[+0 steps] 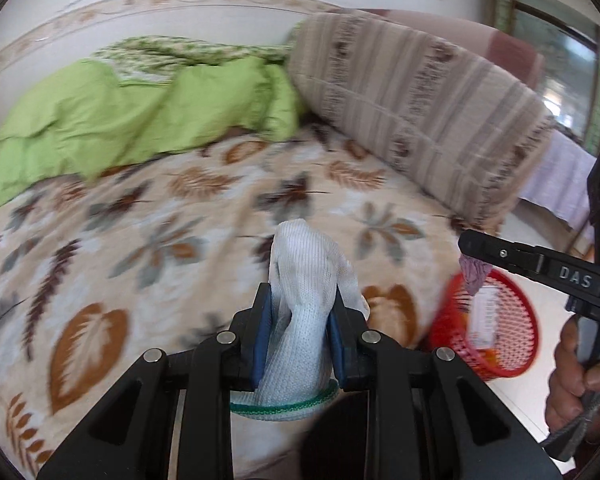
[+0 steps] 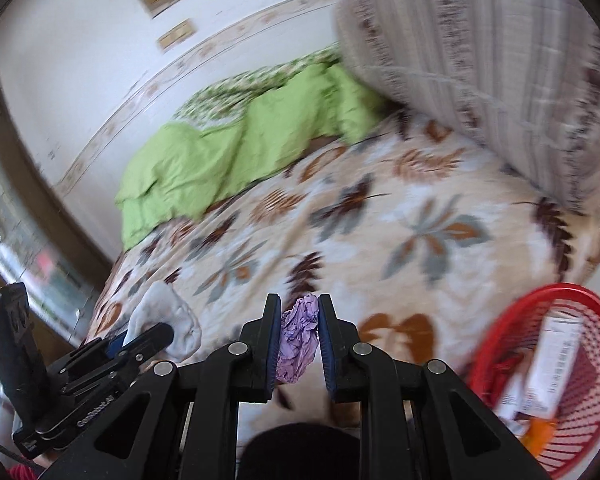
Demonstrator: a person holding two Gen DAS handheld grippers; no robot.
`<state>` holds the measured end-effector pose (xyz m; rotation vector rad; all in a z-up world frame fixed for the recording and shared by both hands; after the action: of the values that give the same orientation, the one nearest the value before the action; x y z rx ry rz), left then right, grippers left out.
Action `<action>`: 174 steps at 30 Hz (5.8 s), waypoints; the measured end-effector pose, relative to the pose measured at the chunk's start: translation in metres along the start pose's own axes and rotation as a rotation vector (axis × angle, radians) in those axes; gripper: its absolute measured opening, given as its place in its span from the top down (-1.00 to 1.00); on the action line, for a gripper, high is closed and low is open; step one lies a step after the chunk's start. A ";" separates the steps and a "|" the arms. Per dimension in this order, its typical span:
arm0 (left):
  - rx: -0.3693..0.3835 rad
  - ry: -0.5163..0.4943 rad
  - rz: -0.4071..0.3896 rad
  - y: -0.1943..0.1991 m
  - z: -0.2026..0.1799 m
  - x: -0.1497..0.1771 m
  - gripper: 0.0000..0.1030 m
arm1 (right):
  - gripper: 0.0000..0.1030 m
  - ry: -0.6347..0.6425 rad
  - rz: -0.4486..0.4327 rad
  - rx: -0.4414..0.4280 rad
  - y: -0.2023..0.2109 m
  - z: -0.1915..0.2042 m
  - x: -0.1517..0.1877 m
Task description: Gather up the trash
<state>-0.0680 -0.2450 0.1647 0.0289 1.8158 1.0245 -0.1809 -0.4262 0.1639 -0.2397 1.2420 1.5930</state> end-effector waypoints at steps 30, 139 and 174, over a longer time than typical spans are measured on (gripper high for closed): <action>0.267 -0.178 0.067 -0.061 -0.151 -0.031 -0.53 | -0.60 -0.200 -0.142 0.419 0.104 -0.143 -0.006; -0.209 -0.147 -0.067 0.017 -0.017 0.034 -1.00 | -0.98 0.020 -0.061 0.719 0.052 0.014 0.067; -0.210 -0.146 -0.070 0.018 -0.018 0.035 -1.00 | -0.98 0.023 -0.057 0.721 0.053 0.014 0.069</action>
<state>-0.1065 -0.2292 0.1526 -0.0852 1.5602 1.1288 -0.2467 -0.3687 0.1542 0.1660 1.7202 1.0076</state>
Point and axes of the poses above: each gripper's, at about its wrist camera, not at the fingertips, and y roughly against the way its jaws point, z to its left, x to its underside, the point moved 1 cm from there along -y, roughly the way its jaws point, and after that the axes turned 1 degree about x, right-handed, at the moved point
